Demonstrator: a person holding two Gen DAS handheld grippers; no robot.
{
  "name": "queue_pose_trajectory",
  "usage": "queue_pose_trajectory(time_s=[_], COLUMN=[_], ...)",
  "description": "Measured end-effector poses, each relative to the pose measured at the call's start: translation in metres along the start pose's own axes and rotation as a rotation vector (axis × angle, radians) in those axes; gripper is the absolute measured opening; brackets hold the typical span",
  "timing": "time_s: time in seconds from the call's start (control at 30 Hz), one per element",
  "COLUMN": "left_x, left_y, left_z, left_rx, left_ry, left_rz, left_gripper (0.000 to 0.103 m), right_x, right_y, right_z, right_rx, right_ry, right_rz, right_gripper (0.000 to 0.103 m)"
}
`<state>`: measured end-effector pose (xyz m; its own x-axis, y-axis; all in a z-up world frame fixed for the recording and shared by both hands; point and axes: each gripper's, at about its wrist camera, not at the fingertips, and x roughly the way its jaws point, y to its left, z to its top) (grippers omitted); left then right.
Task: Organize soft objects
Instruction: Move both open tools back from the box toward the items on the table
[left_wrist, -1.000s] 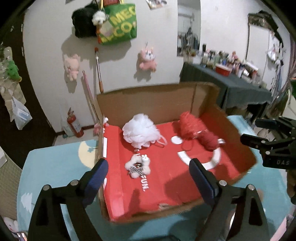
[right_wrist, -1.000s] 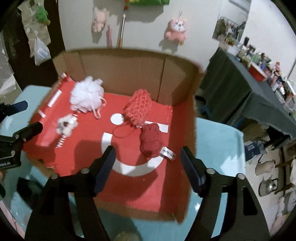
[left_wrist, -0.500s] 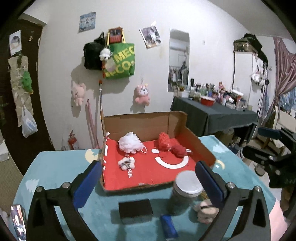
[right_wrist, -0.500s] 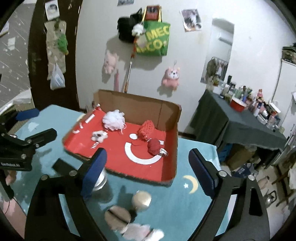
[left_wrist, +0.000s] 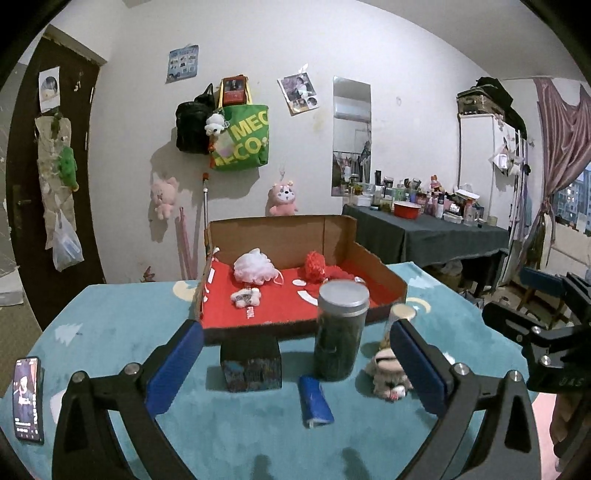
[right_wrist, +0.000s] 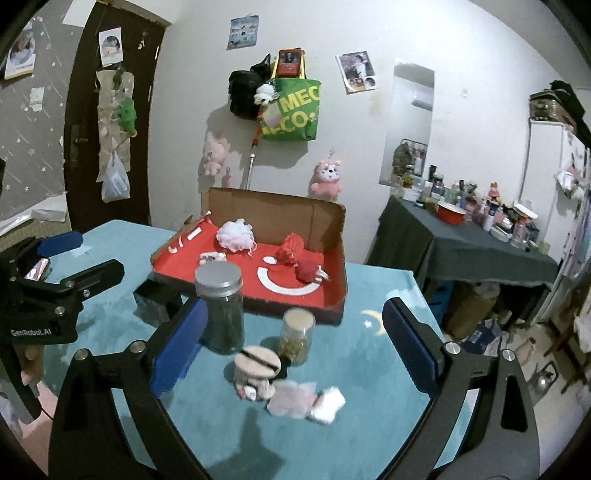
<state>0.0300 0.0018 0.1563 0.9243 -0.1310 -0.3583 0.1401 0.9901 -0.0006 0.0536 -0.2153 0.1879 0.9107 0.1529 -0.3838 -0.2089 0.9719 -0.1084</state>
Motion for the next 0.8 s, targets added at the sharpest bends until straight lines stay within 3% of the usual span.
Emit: queue_pose_trajectory(time_s=[0.5,0.8], left_x=[0.01,0.03], left_y=[-0.006,-0.005], left_z=[-0.072,-0.099], left_rx=[-0.057,-0.052], left_ry=[0.033,0.126], left_rz=[-0.008,0.009], left_gripper=[0.103,0.103], right_x=[-0.001,0.011], right_y=[0.005,0.007], right_z=[-0.083,-0.116], right_rx=[0.071,0.101], right_ry=[-0.005,0.032], right_rz=[-0.064,-0.073], right_gripper=[0.097,0.097])
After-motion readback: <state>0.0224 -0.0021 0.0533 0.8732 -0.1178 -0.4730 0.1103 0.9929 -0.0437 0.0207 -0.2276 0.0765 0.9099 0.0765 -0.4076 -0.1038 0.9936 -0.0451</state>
